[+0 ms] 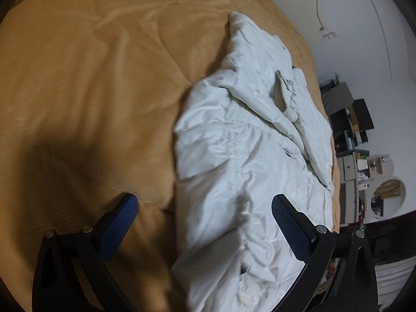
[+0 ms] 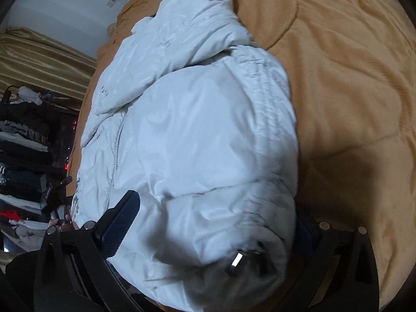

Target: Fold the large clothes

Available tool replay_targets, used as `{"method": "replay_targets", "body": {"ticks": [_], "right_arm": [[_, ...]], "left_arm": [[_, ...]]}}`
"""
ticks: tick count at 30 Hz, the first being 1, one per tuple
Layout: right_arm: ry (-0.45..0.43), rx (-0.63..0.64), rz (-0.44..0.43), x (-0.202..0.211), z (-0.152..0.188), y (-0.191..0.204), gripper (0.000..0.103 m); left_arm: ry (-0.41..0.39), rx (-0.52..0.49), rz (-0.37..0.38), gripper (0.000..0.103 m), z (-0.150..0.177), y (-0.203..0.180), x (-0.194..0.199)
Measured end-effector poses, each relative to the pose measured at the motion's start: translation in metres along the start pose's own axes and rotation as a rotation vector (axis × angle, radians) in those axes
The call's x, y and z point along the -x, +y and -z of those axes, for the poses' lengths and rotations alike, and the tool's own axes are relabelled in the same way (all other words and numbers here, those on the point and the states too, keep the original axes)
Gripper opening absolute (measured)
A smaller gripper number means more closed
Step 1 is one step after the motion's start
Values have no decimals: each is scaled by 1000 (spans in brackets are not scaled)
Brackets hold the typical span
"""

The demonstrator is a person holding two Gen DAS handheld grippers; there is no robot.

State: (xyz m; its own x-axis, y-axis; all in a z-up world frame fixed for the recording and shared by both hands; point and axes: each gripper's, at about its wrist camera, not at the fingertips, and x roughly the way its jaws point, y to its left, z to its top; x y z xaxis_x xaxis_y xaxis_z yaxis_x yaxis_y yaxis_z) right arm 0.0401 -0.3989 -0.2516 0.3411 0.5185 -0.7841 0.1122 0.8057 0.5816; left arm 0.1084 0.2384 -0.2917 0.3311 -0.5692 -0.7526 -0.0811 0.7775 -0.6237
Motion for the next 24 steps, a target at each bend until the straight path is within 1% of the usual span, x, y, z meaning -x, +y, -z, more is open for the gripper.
{"method": "replay_targets", "body": {"ticks": [2,4,6,7,8,9,11,13,14,15,16,17,18,19,20,21,24], "right_arm": [[41,5,4,-15,-9,5,103],[53,36,11,-23,-15,13,101],[49,66,37,-23,-17,21,88],[46,73,38,-20,-17,22,77],[41,75,28,-16,-15,22,67],[35,75,12,-10,-12,21,62],[37,67,-21,-1,-5,13,49],[40,57,-50,6,4,5,35],[29,50,-70,8,8,3,30],[18,44,-87,11,10,2,29],[1,36,-98,13,12,2,25],[-16,30,-110,16,12,3,21],[-32,33,-116,18,11,7,20],[-52,44,-118,22,10,13,16],[-68,57,-126,27,8,18,15],[-83,70,-137,33,6,24,15],[-117,128,-148,51,3,42,14]], "left_arm": [[25,-7,68,103,-6,-8,-16],[71,-23,91,103,-9,-18,-33],[128,-67,85,103,-9,-30,-47],[150,-90,75,103,-7,-35,-50],[164,-105,76,102,-4,-38,-49],[172,-109,85,102,-2,-38,-47],[181,-111,134,101,6,-34,-43],[183,-121,140,100,16,-30,-42],[185,-133,129,96,20,-29,-43],[178,-153,103,93,25,-31,-42],[163,-170,65,81,27,-33,-41],[155,-171,53,60,28,-32,-38],[149,-161,59,50,28,-30,-34],[127,-144,73,33,26,-29,-27],[109,-141,91,29,22,-26,-18],[97,-151,109,29,17,-27,-13],[70,-228,94,26,19,-42,8]]}}
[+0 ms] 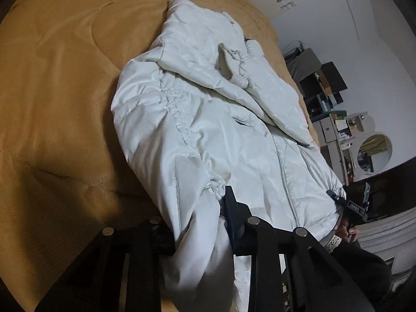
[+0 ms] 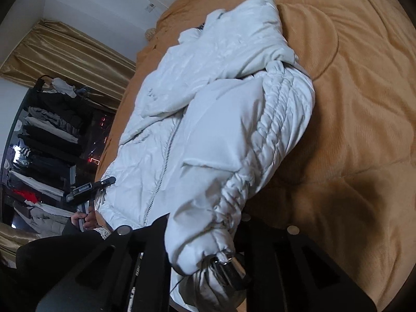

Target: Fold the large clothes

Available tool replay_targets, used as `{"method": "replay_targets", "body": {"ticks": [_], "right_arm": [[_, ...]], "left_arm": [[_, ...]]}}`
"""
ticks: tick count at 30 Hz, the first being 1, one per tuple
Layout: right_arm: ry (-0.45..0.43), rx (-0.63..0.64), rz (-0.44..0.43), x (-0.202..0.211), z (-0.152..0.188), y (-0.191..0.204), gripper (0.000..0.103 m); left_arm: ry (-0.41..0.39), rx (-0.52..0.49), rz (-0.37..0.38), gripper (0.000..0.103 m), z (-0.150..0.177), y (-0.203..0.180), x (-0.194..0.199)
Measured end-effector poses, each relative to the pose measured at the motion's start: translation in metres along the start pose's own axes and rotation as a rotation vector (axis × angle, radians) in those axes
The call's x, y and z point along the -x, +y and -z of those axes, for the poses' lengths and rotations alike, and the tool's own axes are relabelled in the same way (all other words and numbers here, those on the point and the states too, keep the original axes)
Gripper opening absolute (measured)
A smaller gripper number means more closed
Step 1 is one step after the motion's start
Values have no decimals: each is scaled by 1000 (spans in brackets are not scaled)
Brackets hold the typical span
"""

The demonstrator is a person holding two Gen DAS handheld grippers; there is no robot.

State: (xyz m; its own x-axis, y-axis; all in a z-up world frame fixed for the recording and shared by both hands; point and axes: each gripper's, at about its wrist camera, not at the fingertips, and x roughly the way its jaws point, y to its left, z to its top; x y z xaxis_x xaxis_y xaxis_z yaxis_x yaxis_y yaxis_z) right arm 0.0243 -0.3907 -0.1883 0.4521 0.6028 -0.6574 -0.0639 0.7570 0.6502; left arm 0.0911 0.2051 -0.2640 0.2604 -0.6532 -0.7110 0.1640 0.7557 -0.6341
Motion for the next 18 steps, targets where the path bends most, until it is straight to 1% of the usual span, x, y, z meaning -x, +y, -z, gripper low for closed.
{"method": "replay_targets", "body": {"ticks": [2,5,7,9,11,12,14,15,17,18], "right_arm": [[-3,42,9,7,1,12,14],[18,103,32,23,14,22,14],[35,138,43,36,27,28,14],[34,155,41,53,40,28,14],[29,148,35,65,46,28,14],[21,141,34,67,43,26,14],[7,108,21,66,28,21,14],[-2,91,3,66,20,19,14],[-29,74,-24,63,-7,21,14],[-44,72,-35,61,-25,23,14]], "left_arm": [[7,-70,-33,24,9,-16,8],[7,-145,-64,23,29,-27,25],[-14,-170,-39,23,47,-33,42],[-51,-177,17,24,63,-34,66],[-64,-160,54,24,65,-33,79],[-64,-154,57,24,62,-33,82],[-60,-140,62,24,42,-35,79],[-68,-132,69,24,25,-38,78],[-92,-116,77,24,-11,-44,75],[-103,-108,69,24,-31,-50,72]]}}
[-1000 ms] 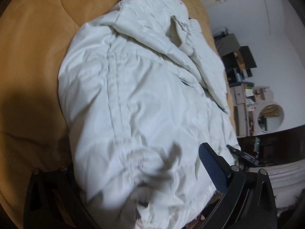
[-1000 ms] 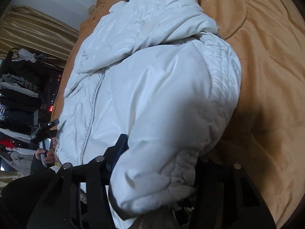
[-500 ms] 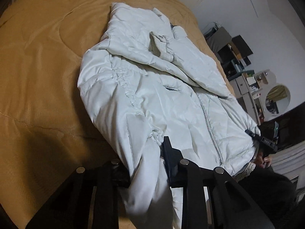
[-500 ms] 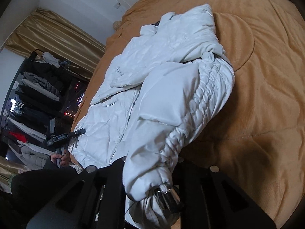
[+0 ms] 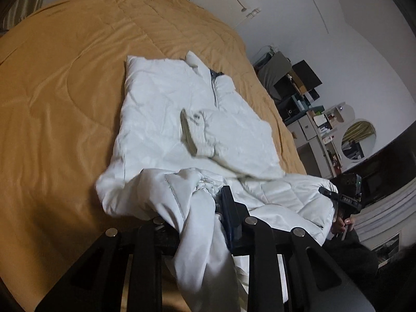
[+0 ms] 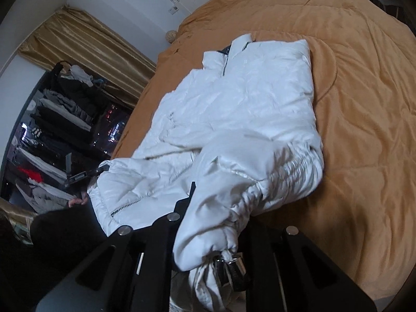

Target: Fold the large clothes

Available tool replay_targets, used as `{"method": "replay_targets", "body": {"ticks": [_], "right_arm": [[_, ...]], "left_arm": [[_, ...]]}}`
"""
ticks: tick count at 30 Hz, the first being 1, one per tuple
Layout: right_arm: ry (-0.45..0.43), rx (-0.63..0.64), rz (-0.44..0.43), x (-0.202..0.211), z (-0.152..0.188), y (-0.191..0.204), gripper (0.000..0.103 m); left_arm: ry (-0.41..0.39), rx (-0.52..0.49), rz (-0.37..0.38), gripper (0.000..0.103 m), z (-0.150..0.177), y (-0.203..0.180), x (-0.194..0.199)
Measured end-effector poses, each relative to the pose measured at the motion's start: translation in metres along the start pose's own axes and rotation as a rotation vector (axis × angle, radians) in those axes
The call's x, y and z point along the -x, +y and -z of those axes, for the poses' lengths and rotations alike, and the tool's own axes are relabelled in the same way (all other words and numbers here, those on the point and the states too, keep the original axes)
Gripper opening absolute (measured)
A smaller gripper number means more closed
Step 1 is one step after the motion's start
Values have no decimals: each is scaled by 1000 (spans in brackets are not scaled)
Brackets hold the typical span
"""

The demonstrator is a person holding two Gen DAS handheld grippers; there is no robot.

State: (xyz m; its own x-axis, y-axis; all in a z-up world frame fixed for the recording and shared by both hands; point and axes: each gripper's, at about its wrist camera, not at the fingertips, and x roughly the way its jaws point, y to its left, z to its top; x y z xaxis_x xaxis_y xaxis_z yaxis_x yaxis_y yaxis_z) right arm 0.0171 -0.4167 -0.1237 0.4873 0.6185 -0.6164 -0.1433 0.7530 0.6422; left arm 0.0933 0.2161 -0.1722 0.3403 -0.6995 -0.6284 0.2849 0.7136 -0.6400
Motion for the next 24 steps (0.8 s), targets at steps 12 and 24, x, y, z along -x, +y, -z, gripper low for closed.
{"method": "replay_targets", "body": {"ticks": [12,24], "right_arm": [[-38,-303,134,-138,-224,-92,20],[-161,-596,-70,-138,-195,-157,50]], "left_arm": [[10,201,-191,28,-228,50,-166],[-33,344,-135,28,-218,116,-241]]}}
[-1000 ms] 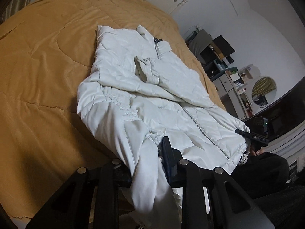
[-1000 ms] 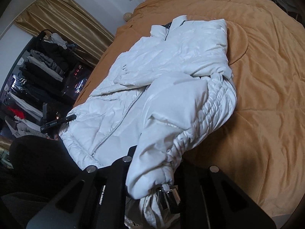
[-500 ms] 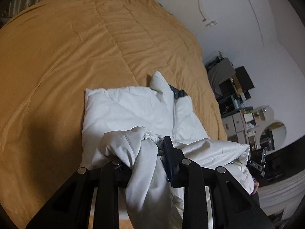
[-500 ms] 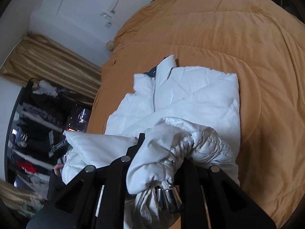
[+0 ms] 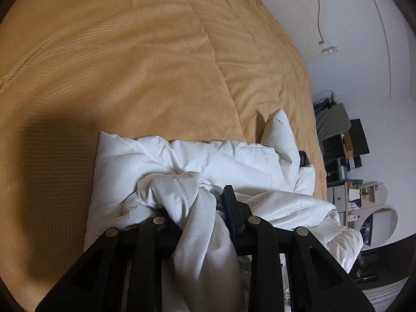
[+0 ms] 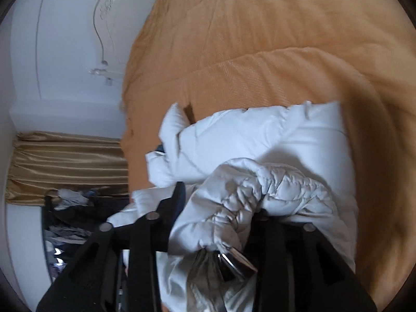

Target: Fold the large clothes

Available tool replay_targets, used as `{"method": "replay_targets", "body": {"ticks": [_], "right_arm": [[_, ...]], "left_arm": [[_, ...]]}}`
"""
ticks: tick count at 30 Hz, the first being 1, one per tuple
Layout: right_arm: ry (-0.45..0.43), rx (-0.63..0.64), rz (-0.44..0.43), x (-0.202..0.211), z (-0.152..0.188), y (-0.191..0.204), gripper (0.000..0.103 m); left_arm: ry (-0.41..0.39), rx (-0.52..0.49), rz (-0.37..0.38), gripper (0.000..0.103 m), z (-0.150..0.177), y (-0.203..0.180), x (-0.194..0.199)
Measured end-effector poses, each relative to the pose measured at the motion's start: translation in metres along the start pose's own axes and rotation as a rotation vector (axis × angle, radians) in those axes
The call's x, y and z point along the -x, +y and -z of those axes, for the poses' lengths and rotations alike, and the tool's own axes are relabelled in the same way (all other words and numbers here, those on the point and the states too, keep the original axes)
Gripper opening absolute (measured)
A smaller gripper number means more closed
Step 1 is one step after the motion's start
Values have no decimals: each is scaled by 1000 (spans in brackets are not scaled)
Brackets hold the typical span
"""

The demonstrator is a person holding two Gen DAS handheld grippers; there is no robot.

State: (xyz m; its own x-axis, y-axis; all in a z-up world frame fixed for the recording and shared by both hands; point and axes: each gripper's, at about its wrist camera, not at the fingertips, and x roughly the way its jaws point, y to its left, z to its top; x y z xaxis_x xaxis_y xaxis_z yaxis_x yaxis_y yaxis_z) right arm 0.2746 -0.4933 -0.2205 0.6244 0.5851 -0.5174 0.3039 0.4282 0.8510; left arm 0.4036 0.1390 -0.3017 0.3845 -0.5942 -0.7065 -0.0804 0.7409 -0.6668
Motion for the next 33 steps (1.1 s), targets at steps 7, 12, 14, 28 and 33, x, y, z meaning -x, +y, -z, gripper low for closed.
{"method": "replay_targets", "body": {"ticks": [7,12,14,28,33], "right_arm": [[-393,469,317,58,98,83,79],[-318,771,372,-28,166,128,79],[-249,883,505,-69,183,123,79],[-151,889,637,-113,172,77,86],[-168,886,658,-121,178,83,88]], "left_arm": [[-30,-54,-54,28,10,-13,-1],[-42,-48,-37,28,14,-10,3],[-40,-29,-7,28,14,-6,6],[-399,179,84,99,4,41,188],[-344,-19,10,99,54,-25,163]]}}
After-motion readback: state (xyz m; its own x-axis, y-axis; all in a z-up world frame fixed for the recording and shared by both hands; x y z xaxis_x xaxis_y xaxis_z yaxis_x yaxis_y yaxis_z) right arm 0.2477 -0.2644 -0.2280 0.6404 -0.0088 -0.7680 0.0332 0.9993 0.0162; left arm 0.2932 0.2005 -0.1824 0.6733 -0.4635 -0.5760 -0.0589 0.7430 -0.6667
